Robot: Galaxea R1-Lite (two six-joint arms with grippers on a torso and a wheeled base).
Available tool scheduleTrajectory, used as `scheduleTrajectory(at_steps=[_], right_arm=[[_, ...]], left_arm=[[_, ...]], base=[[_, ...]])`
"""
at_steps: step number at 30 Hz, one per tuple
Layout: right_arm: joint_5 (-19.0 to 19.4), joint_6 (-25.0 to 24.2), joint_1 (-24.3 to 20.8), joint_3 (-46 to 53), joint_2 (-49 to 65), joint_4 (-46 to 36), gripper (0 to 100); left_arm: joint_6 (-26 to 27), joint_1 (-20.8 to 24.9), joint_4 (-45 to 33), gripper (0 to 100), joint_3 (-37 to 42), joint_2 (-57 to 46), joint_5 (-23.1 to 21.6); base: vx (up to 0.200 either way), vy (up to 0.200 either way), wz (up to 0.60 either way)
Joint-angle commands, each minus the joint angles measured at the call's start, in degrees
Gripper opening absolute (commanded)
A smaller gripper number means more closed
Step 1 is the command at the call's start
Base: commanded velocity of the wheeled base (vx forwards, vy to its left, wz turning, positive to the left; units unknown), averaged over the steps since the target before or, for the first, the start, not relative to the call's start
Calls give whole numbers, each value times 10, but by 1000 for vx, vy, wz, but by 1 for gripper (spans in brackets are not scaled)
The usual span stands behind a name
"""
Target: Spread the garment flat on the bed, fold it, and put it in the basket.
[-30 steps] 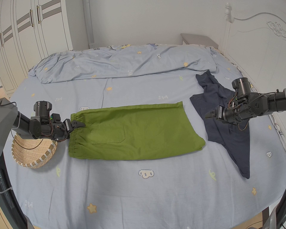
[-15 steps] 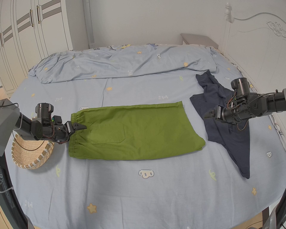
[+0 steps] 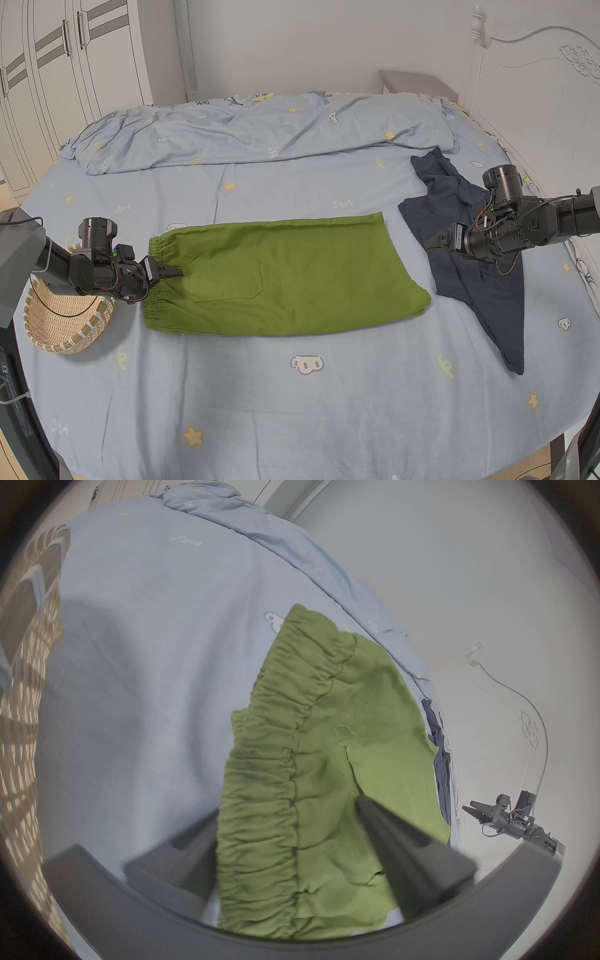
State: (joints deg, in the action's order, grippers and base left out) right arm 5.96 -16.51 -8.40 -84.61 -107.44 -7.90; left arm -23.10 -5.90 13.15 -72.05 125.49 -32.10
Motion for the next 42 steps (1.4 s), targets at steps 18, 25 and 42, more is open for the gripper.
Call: scheduleTrajectory(at_steps=[18, 25, 42], right_arm=[[66, -1, 22, -20, -48, 12, 100], [145, 2, 22, -20, -94, 16, 100], [276, 0, 20, 60, -95, 107, 100]], left_arm=[[3, -3, -3, 0, 11, -65, 2], [3, -3, -3, 0, 11, -61, 2], [3, -5, -1, 0, 10, -53, 2]], base=[[0, 0, 0], [0, 0, 0], [0, 0, 0]])
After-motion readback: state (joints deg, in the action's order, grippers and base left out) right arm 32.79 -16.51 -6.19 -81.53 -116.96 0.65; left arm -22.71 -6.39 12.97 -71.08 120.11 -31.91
